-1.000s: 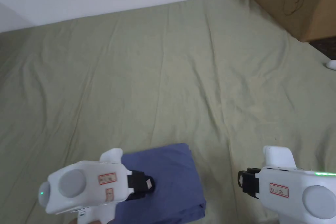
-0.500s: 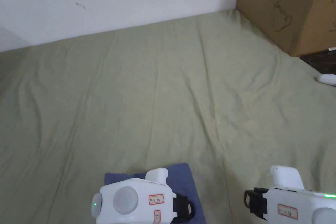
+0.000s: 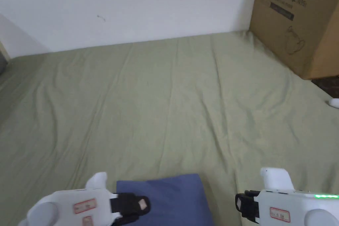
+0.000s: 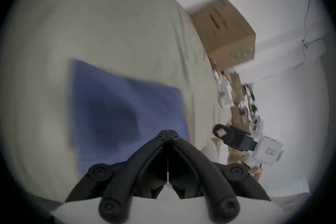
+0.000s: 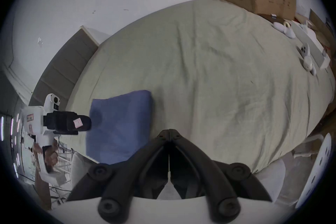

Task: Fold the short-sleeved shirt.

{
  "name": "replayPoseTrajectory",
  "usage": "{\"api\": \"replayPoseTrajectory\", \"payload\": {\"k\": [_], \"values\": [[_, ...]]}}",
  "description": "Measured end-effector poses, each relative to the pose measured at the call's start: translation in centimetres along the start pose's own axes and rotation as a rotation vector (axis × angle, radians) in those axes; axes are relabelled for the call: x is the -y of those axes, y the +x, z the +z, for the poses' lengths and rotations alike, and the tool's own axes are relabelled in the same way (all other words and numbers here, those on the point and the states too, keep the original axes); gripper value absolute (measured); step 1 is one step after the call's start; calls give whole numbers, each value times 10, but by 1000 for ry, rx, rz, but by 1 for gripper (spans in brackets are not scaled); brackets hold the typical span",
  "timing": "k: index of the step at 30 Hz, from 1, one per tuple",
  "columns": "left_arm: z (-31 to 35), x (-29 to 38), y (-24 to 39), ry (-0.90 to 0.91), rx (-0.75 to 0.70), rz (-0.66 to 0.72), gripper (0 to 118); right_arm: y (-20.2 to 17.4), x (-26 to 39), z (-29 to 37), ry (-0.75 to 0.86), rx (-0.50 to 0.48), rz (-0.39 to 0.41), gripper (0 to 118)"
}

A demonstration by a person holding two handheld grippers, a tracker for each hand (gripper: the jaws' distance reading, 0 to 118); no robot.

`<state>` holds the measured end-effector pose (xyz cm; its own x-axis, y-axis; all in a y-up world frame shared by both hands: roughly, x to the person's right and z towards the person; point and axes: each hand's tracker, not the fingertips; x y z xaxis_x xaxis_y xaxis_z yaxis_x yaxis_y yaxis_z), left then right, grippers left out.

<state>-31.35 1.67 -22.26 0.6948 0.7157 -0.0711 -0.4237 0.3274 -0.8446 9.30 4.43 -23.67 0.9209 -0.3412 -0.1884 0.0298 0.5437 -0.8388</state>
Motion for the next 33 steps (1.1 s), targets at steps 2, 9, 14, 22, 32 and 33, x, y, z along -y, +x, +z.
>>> {"api": "replayPoseTrajectory", "payload": {"k": [2,9,14,22,32,33], "values": [[29,-2,-24,41,17,60,0,-18,-8,-2,3,-32,54,0],[80,23,-71,132,31,122,0,-83,-26,-36,-59,-224,160,0],[70,33,-90,127,74,164,0,-98,-11,-110,-248,-178,166,0],[45,30,-99,47,114,176,35,-90,-6,-123,-250,-176,88,0],[-24,3,-98,-46,229,197,110,-93,-5,-121,-248,-165,117,0],[-32,3,-99,-71,263,217,110,-91,-5,-121,-248,-171,104,0]]}}
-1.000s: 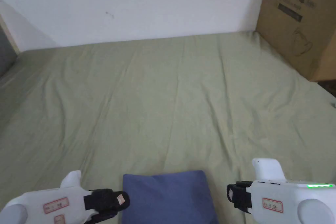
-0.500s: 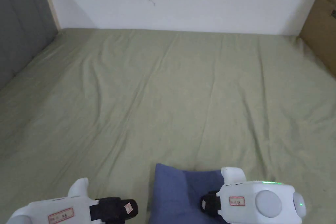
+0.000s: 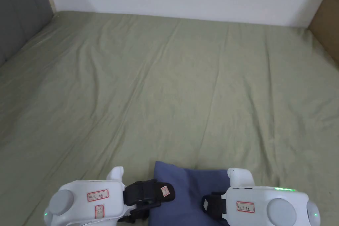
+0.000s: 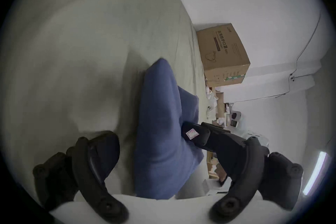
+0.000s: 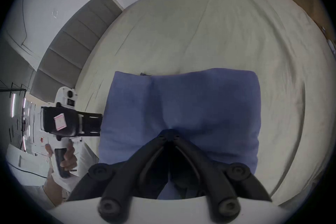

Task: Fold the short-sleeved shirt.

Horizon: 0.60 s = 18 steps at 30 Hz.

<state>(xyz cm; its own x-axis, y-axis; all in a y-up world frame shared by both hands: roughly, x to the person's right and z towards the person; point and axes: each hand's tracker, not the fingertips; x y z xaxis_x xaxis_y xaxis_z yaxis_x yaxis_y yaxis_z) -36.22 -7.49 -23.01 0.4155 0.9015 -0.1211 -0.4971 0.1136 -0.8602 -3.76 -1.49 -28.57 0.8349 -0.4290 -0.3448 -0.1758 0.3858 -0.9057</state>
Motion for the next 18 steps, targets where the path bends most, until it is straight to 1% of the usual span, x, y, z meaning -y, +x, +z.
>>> {"api": "replayPoseTrajectory", "payload": {"k": [1,2,4,5,6,7,8,9,10,11,12,14,15,16,18], "values": [[-10,0,-4,-21,63,6,110,2,0,0,1,-10,-15,0],[-16,0,-3,-34,82,8,110,3,0,0,3,-16,-23,0],[-30,3,8,-43,50,-24,110,6,1,0,4,-27,-39,0],[-35,5,10,-50,28,-69,108,7,1,0,5,-29,-41,0],[-38,6,13,-59,4,-99,100,7,1,0,5,-32,-44,0],[-38,5,15,-57,-6,-110,81,6,1,0,5,-31,-46,0],[-37,4,15,-49,-13,-98,42,6,1,1,5,-31,-45,0],[-32,4,10,-40,-52,-83,26,6,1,2,5,-29,-43,0],[-33,1,1,-48,-112,-58,26,6,1,3,5,-27,-41,0],[-34,1,-4,-67,-83,-11,26,5,0,3,4,-33,-42,0],[-31,1,-7,-66,1,7,26,4,-1,5,2,-35,-43,0],[-24,1,-3,-55,-28,-27,26,-1,-1,10,13,-19,-25,0],[-21,0,3,-64,-51,-82,26,-3,-1,14,21,-13,-17,0],[-15,-3,6,-65,-81,-110,26,-4,-2,17,28,-16,-15,0],[2,-10,10,-68,-102,-114,26,-5,-4,22,45,-33,-20,0]]}}
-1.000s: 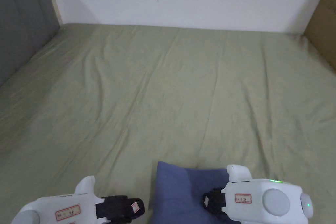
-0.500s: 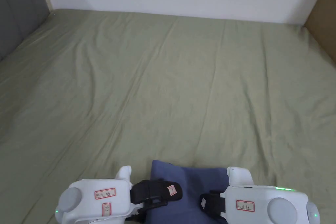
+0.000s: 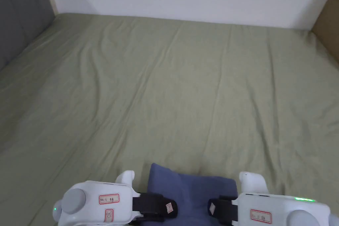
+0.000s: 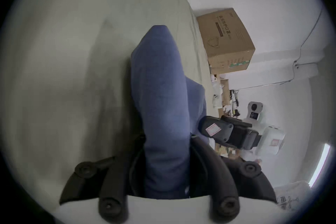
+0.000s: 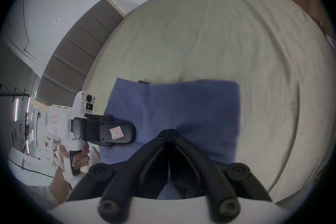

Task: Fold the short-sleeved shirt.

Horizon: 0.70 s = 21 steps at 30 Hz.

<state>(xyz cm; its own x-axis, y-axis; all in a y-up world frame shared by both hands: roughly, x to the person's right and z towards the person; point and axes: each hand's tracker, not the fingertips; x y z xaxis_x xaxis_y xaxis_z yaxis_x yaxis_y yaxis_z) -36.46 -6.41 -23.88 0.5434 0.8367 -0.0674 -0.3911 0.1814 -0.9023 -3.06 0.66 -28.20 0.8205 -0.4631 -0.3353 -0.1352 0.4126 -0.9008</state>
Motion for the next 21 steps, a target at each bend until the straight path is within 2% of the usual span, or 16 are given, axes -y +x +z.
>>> {"api": "replayPoseTrajectory", "payload": {"k": [2,6,13,18,19,20,21], "values": [[25,-11,-5,7,-53,-35,26,-1,-2,5,12,-5,-4,0],[97,-44,-17,39,-274,-93,26,-1,-5,8,21,21,10,0],[214,-104,-46,49,-876,-151,26,6,-1,-1,6,35,-32,0],[245,-124,-70,-28,-1307,-240,26,7,0,-4,-2,47,-45,0],[249,-126,-76,-27,-1350,-253,31,7,0,-5,-3,49,-47,0],[252,-127,-83,-21,-1350,-250,46,7,0,-5,-8,51,-50,0],[257,-128,-88,-8,-1338,-233,80,4,0,-5,-11,54,-49,0]]}}
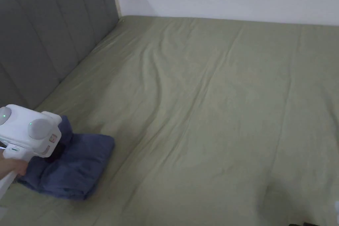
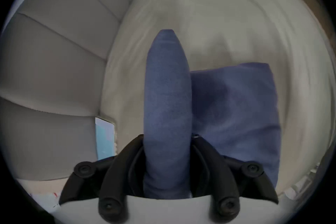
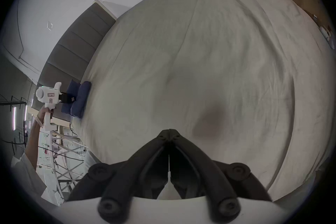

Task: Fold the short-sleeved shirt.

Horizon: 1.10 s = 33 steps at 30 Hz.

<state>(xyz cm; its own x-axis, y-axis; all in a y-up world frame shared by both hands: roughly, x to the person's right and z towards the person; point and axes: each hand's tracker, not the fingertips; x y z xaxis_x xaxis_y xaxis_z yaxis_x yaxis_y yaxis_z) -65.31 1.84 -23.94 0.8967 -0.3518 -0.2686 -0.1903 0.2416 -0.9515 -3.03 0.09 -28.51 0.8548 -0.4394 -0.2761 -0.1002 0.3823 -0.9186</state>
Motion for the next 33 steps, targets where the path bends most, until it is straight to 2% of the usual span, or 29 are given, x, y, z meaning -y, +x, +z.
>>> {"api": "replayPoseTrajectory", "payload": {"k": [1,2,5,7,9,10,11,12,13,17,22,25,30,33], "values": [[-3,1,-5,-14,7,18,100,-1,0,-1,-5,8,3,0],[-4,2,-7,-28,-31,32,105,-1,0,-2,-9,15,3,0],[8,8,-15,49,-133,87,104,-2,-1,-2,-11,13,-7,0],[17,10,-20,52,-122,124,104,-2,-1,-1,-12,-8,-23,0],[31,15,-22,70,-34,189,103,-4,-1,0,-7,-11,-23,0],[38,17,-25,89,29,230,96,-6,0,1,-3,-8,-16,0],[49,21,-21,111,104,261,76,-8,0,2,-1,-11,-9,0],[56,24,-15,122,162,274,31,-8,1,3,1,-15,-6,0],[65,30,-5,144,216,285,0,-8,2,4,3,-20,-5,0],[107,53,51,321,210,192,0,-5,6,12,22,-48,-18,0],[150,78,126,423,331,176,0,6,12,34,83,-124,-71,0],[179,95,172,534,365,174,0,10,16,50,117,-114,-61,0],[214,113,248,608,337,126,0,25,22,74,181,-125,-76,0],[236,122,270,668,359,112,0,28,22,100,278,-168,-88,0]]}}
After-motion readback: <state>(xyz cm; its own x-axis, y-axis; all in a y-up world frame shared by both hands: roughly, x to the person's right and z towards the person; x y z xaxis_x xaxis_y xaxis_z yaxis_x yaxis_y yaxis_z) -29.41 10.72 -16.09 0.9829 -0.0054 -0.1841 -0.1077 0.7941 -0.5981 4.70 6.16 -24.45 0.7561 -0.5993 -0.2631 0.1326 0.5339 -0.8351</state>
